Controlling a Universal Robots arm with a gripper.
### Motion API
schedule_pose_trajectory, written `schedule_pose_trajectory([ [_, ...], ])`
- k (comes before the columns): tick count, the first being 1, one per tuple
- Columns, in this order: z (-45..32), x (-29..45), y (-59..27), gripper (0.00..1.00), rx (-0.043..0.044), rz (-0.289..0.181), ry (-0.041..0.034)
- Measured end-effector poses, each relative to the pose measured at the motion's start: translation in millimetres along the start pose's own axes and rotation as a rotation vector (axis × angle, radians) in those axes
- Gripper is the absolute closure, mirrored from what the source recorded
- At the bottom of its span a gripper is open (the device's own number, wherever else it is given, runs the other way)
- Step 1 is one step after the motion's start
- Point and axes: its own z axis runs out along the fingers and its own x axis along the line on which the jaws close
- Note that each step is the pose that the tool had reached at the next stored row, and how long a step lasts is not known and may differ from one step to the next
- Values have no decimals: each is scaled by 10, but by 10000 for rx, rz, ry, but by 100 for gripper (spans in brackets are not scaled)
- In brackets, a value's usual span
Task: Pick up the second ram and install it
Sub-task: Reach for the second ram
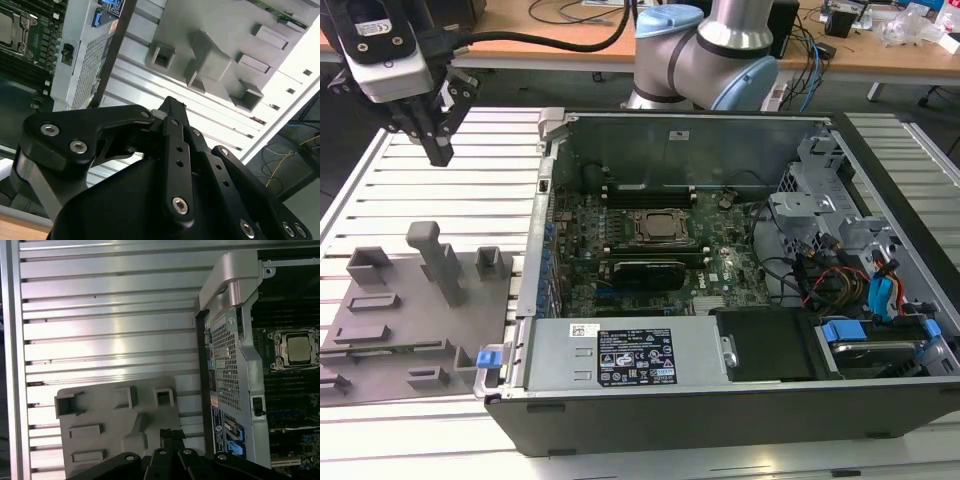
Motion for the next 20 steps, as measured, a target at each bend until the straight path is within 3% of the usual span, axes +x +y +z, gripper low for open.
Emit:
schedule_pose_trajectory([
  [7, -4, 248, -18, 89, 0, 0, 0],
  [9, -5, 353, -26, 89, 0, 1, 0],
  [11, -5, 406, -30, 89, 0, 1, 0],
  [16, -7, 620, -46, 89, 0, 1, 0],
  [20, -7, 702, -52, 89, 0, 1, 0],
])
